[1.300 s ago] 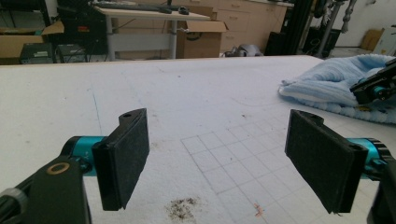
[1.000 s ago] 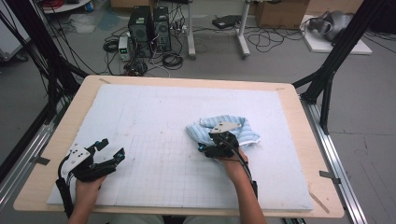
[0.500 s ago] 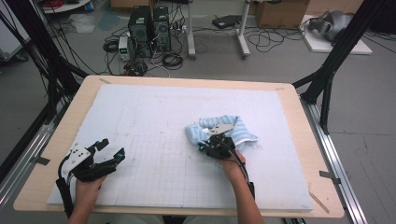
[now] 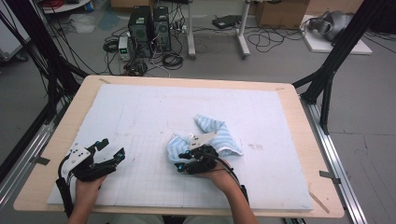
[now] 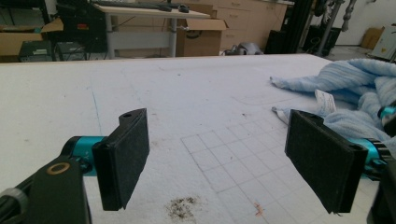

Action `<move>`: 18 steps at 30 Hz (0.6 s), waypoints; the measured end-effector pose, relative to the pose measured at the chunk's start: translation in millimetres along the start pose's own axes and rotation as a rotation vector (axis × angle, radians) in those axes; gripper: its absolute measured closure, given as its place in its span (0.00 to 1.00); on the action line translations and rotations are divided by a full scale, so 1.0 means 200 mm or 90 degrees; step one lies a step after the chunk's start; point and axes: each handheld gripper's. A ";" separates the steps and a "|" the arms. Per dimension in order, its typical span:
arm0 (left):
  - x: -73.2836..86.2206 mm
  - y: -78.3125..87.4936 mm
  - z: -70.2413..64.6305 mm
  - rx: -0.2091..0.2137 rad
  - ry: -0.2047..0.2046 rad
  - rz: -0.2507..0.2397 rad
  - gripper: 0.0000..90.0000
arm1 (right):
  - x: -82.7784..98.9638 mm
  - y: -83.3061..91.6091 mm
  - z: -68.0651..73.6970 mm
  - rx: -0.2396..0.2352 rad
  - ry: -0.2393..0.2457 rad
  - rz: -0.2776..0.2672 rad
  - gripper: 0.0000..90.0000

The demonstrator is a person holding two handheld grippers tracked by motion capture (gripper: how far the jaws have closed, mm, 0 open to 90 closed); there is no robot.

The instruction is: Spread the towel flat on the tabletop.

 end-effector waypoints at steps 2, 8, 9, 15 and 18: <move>0.00 0.00 0.00 0.000 -0.001 0.000 0.25 | -0.01 0.12 -0.02 0.009 -0.020 -0.069 0.44; 0.00 0.00 0.00 0.000 -0.001 0.001 0.25 | 0.00 0.35 -0.09 0.085 -0.049 -0.178 0.35; 0.00 0.00 0.00 0.000 -0.001 0.001 0.25 | 0.01 0.39 -0.11 0.112 -0.057 -0.186 0.34; 0.00 0.00 0.00 0.000 -0.005 0.004 0.25 | 0.11 0.52 -0.24 0.292 -0.117 -0.169 0.26; 0.00 -0.01 0.00 -0.001 -0.005 0.005 0.25 | 0.16 0.51 -0.33 0.316 -0.185 -0.145 0.21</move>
Point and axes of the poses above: each handheld gripper's, and its own axes: y roughly backward along the jaws, x roughly out of its underside, z roughly to its left, and after that the axes turned 12 degrees about -y, right-handed
